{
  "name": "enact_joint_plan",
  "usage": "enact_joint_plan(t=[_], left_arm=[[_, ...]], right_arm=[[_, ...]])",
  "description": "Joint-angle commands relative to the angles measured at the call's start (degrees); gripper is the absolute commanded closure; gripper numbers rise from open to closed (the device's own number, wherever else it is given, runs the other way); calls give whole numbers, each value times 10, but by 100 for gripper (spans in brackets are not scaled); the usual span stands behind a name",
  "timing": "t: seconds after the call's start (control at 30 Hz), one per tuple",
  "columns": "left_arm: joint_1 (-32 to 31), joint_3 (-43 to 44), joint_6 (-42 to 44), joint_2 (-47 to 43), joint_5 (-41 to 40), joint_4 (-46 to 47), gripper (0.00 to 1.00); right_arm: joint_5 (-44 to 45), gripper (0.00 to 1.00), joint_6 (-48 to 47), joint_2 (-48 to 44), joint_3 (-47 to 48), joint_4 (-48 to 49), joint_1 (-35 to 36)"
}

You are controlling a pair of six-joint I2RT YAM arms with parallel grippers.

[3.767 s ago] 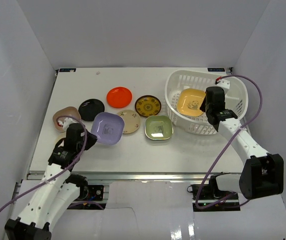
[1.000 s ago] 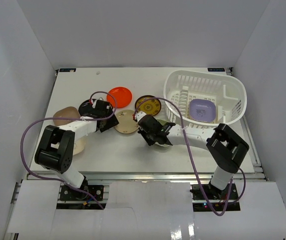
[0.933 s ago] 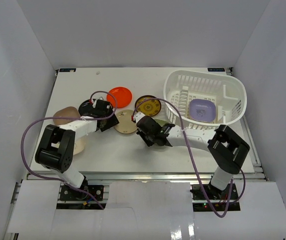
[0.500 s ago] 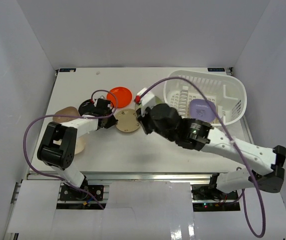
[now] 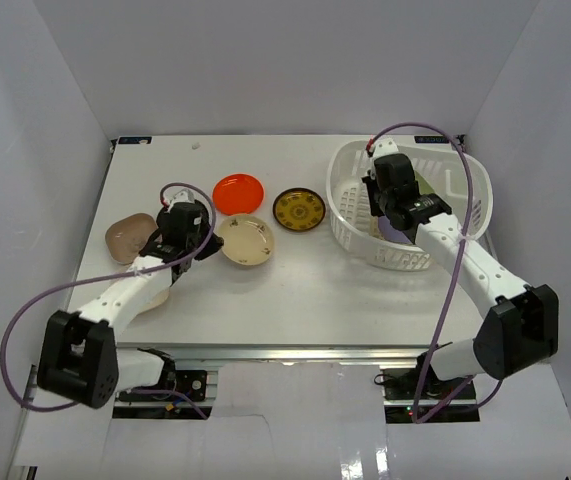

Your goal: Place the plates into the plastic bin on the countertop

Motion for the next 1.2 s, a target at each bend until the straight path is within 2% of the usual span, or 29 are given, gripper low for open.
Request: enact_joint_plan(t=[0.0, 0.07, 0.13, 0.17, 0.2, 0.27, 0.37, 0.4, 0.47, 0.5, 0.57, 0.77, 0.9, 0.93, 1.0, 1.03, 1.1, 1.17], left_arm=[[-1, 15, 7, -115, 9, -27, 100], [-3, 35, 10, -146, 24, -40, 100], [-8, 79, 9, -166, 43, -47, 100], [-12, 94, 5, -166, 51, -47, 100], [-26, 129, 0, -156, 71, -47, 100], [-52, 167, -2, -137, 68, -46, 100], [-133, 247, 5, -79, 15, -41, 100], [-168, 268, 9, -60, -3, -34, 100], [-191, 327, 12, 5, -4, -28, 100], [-216, 345, 12, 26, -6, -17, 100], [-251, 404, 24, 97, -20, -8, 100], [-319, 581, 28, 298, -11, -3, 100], [-337, 695, 32, 404, -19, -14, 100], [-337, 718, 32, 423, -17, -20, 78], [-337, 804, 44, 476, -28, -64, 46], [-337, 833, 55, 490, -35, -81, 23], [-328, 880, 82, 498, -68, -129, 14], [-296, 857, 87, 470, -74, -134, 12]], right_arm=[[-49, 92, 24, -6, -26, 32, -44], [-64, 89, 40, -5, -48, 36, -54], [-67, 61, 62, -8, -57, 35, -62], [-73, 43, 68, -17, -57, 35, -65], [-76, 20, 75, -24, -57, 33, -68], [-80, 11, 92, -57, -50, 30, -72], [-77, 12, 114, -119, -27, 21, -77], [-73, 20, 121, -139, -22, 20, -78], [-61, 30, 143, -202, -13, 24, -79], [-64, 41, 148, -223, -11, 26, -79], [-79, 50, 158, -279, -7, 30, -78], [-151, 48, 202, -387, -63, 54, -79], [-146, 49, 206, -424, -78, 27, -79], [-149, 49, 204, -430, -77, 21, -79], [-156, 49, 202, -436, -77, 12, -78], [-166, 49, 201, -439, -76, 10, -78], [-186, 49, 197, -435, -72, 6, -79], [-230, 49, 195, -421, -72, 4, -79]])
